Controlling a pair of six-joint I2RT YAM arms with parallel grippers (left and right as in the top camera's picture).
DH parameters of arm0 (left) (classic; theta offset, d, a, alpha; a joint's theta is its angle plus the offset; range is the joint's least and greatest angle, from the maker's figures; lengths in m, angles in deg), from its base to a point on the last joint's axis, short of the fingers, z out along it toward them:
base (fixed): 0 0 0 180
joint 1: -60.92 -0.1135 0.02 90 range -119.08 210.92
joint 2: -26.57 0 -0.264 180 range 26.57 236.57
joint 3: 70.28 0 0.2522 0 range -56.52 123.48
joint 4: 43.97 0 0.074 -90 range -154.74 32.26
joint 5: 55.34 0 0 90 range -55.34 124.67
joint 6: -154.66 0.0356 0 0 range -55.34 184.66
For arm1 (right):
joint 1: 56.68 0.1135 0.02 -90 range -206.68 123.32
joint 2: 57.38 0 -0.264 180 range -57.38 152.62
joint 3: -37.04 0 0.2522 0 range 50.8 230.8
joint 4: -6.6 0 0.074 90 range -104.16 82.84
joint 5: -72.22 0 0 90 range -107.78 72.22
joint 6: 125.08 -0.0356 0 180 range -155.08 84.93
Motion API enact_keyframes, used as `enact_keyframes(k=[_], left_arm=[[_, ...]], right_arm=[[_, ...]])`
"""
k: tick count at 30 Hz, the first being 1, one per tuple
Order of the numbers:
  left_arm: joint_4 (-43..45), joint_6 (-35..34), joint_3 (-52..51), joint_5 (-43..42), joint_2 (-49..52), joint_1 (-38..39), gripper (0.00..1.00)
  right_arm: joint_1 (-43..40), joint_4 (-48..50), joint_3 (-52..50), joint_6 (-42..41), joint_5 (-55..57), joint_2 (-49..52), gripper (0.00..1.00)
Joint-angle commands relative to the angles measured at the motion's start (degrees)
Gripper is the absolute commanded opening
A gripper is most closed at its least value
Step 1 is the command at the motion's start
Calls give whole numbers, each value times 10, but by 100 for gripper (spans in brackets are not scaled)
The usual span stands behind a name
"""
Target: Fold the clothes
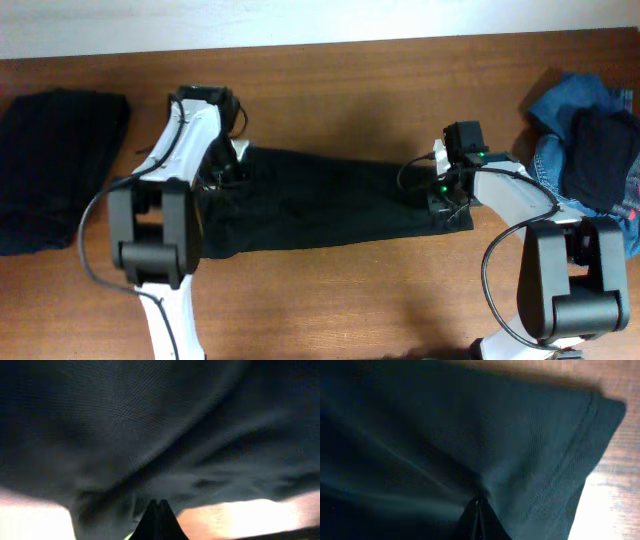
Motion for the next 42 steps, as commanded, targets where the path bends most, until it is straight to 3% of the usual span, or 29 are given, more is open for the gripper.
enact_keyframes(k=[1,5,8,9,15,18,20,26,35,42], left_arm=[[9,-3,19,-31,-71,1,1],[19,-4,19,-43,-92,7,9],[21,-4,18,-9,-91,9,15],[21,-4,18,8,-91,7,17],[59,-43,18,16,-91,-17,25],[76,-55,18,16,-91,-27,53],[78,-55,17,23,-90,-32,63],[88,-55,-13,73,-89,-38,69],[155,-70,-73,72,-89,-76,70],[158,-70,-76,67,-89,-90,70]], right_arm=[[-3,-6,30,-6,-42,3,5],[-3,-15,35,-6,-47,3,10],[-9,-20,36,-13,-47,3,38],[-13,-26,39,-18,-49,3,42],[-55,-95,87,-17,-71,3,53],[-73,-121,109,-17,-106,3,68],[-83,-130,111,-17,-103,3,77],[-99,-125,100,-17,-98,4,79],[-85,-80,79,4,-99,28,82],[-85,-67,77,18,-99,76,86]])
